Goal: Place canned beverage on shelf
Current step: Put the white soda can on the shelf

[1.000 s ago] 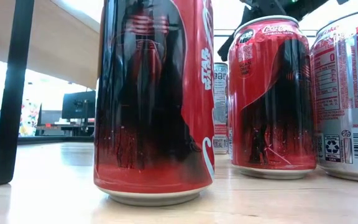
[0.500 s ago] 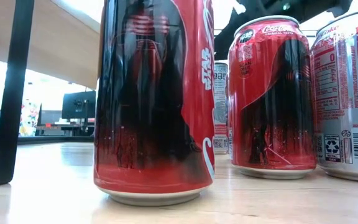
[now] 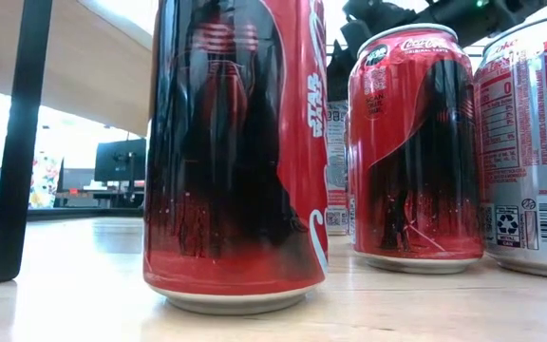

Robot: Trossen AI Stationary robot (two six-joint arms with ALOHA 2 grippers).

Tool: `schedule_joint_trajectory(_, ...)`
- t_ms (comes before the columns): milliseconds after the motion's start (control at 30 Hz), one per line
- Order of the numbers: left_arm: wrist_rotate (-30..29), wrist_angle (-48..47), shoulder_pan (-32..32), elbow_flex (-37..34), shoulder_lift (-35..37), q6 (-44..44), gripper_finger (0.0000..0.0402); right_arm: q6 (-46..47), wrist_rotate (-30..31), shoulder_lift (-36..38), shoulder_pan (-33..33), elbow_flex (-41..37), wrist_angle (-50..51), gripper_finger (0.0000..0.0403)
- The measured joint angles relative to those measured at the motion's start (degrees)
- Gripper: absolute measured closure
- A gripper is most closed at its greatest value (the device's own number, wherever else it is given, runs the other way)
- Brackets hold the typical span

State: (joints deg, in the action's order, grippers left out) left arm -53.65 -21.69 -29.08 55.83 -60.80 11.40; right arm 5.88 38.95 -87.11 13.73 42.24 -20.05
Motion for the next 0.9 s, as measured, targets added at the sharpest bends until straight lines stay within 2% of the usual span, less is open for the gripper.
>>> schedule_joint_trajectory(233,0.0,0.0,0.0,0.0,0.0,0.5,0.0100,2.1,-5.4,0.0,-1.2,0.0,0.8,0.0068)
schedule_joint_trajectory(567,0.0,-0.1,0.0,0.0,0.0,1.0,0.0100,1.8,-9.4,0.2,-2.2,0.1,3.0,0.0141)
schedule_joint_trajectory(800,0.0,-0.3,0.0,0.0,0.0,1.1,0.0100,-2.8,-21.4,3.7,-3.7,-0.1,5.2,0.0131)
schedule_joint_trajectory(900,0.0,-0.4,0.0,0.0,0.0,1.3,0.0100,-5.8,-24.3,6.8,-4.3,-0.1,4.4,0.0129)
